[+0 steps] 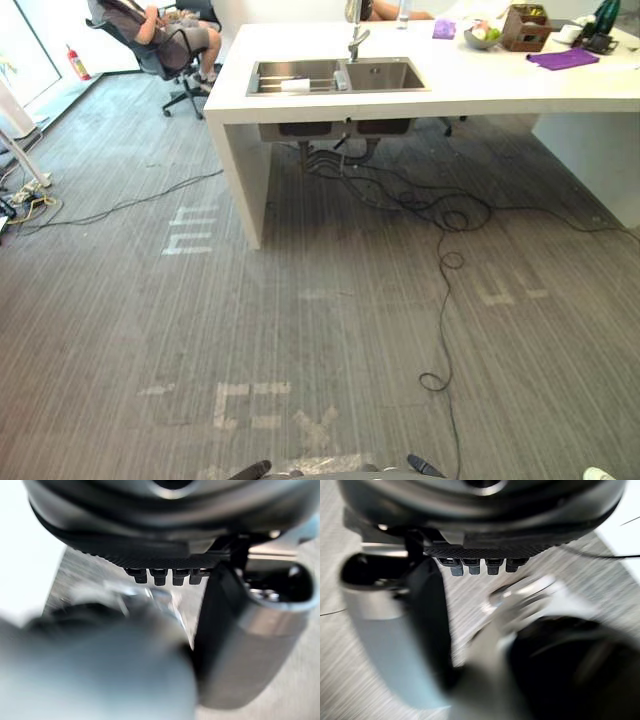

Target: Walk over to the sink, pick up the cup, carry it to the dishwasher, place the cup inside the dishwasher, then close the dishwasher door

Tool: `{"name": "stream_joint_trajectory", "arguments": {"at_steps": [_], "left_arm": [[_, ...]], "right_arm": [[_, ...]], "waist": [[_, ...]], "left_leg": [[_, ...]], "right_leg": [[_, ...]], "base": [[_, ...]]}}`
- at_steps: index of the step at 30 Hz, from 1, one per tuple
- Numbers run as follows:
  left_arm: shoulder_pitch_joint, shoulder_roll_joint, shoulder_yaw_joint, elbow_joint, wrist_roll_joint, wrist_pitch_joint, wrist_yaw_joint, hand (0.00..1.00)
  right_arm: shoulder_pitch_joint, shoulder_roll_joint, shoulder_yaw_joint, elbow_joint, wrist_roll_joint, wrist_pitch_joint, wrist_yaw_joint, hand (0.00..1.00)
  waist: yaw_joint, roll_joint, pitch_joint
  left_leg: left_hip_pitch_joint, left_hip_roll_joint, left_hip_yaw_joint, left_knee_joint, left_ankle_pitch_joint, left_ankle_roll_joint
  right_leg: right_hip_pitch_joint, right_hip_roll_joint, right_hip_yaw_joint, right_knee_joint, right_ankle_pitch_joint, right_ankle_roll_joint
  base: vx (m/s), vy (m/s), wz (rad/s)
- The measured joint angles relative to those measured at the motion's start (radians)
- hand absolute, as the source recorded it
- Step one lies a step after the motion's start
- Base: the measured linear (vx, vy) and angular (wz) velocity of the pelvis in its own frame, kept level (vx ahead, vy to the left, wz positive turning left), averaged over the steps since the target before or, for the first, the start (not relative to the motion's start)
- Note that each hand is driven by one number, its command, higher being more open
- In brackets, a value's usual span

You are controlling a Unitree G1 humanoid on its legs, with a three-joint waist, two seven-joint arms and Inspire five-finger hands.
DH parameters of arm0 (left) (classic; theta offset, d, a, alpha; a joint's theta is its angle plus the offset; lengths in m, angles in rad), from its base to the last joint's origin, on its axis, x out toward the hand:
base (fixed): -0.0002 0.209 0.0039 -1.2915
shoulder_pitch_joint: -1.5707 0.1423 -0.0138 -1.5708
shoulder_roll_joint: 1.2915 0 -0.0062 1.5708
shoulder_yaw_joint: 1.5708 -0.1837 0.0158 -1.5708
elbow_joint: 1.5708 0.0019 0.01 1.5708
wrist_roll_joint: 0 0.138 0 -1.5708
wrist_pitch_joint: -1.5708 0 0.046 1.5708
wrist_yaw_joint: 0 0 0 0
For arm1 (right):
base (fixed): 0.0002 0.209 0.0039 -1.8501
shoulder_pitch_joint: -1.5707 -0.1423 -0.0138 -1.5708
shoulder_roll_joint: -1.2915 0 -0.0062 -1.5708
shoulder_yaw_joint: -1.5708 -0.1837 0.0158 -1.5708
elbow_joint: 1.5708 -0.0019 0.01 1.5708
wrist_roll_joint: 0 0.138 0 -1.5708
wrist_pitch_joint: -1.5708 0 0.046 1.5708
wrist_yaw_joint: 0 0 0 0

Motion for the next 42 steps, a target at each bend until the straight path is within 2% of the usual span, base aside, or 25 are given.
{"name": "stream_joint_trajectory", "arguments": {"at_steps": [5,9,15,19,25,36,42], "left_arm": [[-0.022,0.013,-0.017,-0.031,-0.006,0.010,-0.004,1.00],[-0.023,0.016,-0.045,-0.104,0.100,0.004,-0.004,1.00],[-0.047,-0.017,-0.052,-0.154,0.127,-0.047,0.099,1.00],[-0.058,-0.053,-0.060,-0.174,0.262,-0.095,0.158,1.00],[-0.058,-0.053,-0.080,-0.186,0.334,-0.144,0.230,1.00],[-0.047,-0.061,-0.082,-0.214,0.333,-0.171,0.230,1.00],[-0.004,-0.060,-0.081,-0.208,0.290,-0.169,0.224,1.00]], "right_arm": [[-0.071,0.004,-0.002,-0.036,-0.012,0.005,-0.045,1.00],[-0.123,0.028,-0.001,-0.094,-0.023,0.004,-0.045,1.00],[-0.146,0.035,-0.003,-0.125,-0.130,-0.049,-0.044,1.00],[-0.125,0.038,-0.011,-0.125,-0.233,-0.055,-0.048,1.00],[-0.122,0.037,-0.039,-0.125,-0.294,-0.085,-0.043,1.00],[-0.087,0.045,-0.042,-0.127,-0.286,-0.122,-0.021,1.00],[-0.055,0.063,-0.041,-0.129,-0.233,-0.128,-0.003,1.00]], "waist": [[0.003,-0.003,0.034],[0.005,-0.002,0.040],[0.004,-0.002,0.042],[0.003,-0.002,0.043],[-0.005,-0.002,0.043],[-0.002,-0.006,0.044],[0.001,-0.014,0.040]], "left_leg": [[0.003,-0.007,-0.038,-0.023,0.014,-0.016],[0.011,-0.010,-0.046,-0.030,0.019,-0.025],[0.019,-0.024,-0.070,-0.036,0.024,-0.032],[0.021,-0.030,-0.080,-0.043,0.026,-0.033],[0.028,-0.030,-0.090,-0.047,0.026,-0.033],[0.037,-0.035,-0.087,-0.051,0.027,-0.031],[0.052,-0.036,-0.040,-0.072,0.032,-0.024]], "right_leg": [[0.015,-0.005,-0.048,-0.011,-0.002,0.014],[0.029,-0.011,-0.074,-0.011,-0.009,0.029],[0.050,-0.028,-0.120,-0.008,-0.022,0.055],[0.053,-0.034,-0.132,-0.004,-0.026,0.061],[0.060,-0.036,-0.148,0.004,-0.031,0.068],[0.063,-0.045,-0.152,0.019,-0.032,0.066],[0.049,-0.047,-0.125,0.020,-0.029,0.058]], "base": [[0.02,-0.018,0.24],[0.00,-0.010,0.19],[-0.02,0.010,0.19],[-0.01,0.017,0.09],[-0.01,-0.003,0.05],[-0.01,0.004,0.00],[-0.03,0.009,-0.19]]}}
